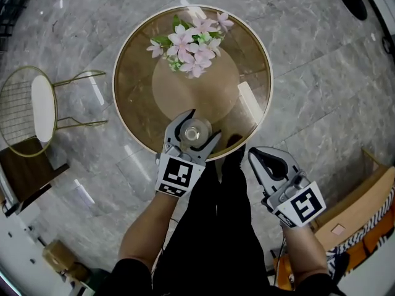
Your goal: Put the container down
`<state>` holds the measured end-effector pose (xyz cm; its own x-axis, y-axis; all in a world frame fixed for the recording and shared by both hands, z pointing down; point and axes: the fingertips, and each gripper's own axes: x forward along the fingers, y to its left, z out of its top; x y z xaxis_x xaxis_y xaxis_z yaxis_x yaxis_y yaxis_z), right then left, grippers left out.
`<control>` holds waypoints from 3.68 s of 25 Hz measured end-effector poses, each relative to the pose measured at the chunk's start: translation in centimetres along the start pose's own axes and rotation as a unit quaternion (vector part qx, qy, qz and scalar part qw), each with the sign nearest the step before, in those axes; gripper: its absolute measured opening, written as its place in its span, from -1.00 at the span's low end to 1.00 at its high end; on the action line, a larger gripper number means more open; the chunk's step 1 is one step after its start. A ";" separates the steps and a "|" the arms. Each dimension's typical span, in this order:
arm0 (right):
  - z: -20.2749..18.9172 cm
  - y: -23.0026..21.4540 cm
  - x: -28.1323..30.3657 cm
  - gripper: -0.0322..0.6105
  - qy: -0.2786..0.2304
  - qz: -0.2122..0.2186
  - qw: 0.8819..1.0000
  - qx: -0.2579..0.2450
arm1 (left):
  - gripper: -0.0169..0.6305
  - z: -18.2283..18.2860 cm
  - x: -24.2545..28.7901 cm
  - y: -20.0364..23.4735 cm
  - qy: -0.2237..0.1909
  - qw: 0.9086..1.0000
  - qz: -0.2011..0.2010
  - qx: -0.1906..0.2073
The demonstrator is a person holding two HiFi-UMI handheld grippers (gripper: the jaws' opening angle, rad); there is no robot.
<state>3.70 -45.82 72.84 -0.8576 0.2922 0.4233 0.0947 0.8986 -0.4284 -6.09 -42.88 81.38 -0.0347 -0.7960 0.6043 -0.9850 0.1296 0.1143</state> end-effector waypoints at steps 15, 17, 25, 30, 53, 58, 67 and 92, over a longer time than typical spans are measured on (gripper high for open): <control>-5.5 -2.7 3.6 -0.85 0.019 0.013 1.000 0.021 | 0.11 -6.5 8.1 1.1 0.029 0.999 -0.011 0.010; -5.8 -2.6 3.9 -0.85 0.023 0.019 0.999 0.020 | 0.11 -6.9 9.0 1.2 0.034 0.999 -0.014 0.012; -6.2 -3.1 4.5 -0.85 0.023 0.019 0.999 0.030 | 0.12 -7.7 10.9 2.2 0.045 0.999 -0.015 0.025; -6.6 -3.3 4.6 -0.85 0.024 0.019 0.999 0.036 | 0.12 -7.9 11.5 2.6 0.049 0.998 -0.017 0.035; -7.4 -2.1 3.3 -0.85 0.003 -0.002 0.999 0.048 | 0.13 -9.1 12.2 2.2 0.061 0.995 -0.029 0.069; -6.3 -1.0 2.7 -0.85 -0.013 -0.005 0.999 0.041 | 0.15 -7.9 11.0 2.0 0.047 0.996 -0.027 0.071; 2.1 3.7 0.0 -0.83 -0.063 0.003 0.998 0.005 | 0.12 -2.0 4.1 2.2 0.011 0.999 -0.005 0.040; 23.4 22.2 -17.3 -0.86 -0.170 0.014 0.983 -0.069 | -0.47 24.1 -29.9 -8.1 -0.160 0.987 0.006 -0.022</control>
<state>8.81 -38.63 37.32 -0.9706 0.2130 0.1122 0.1687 0.9342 -0.3144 -1.21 -34.38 43.35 -0.1051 -0.9393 0.3265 -0.9760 0.1605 0.1475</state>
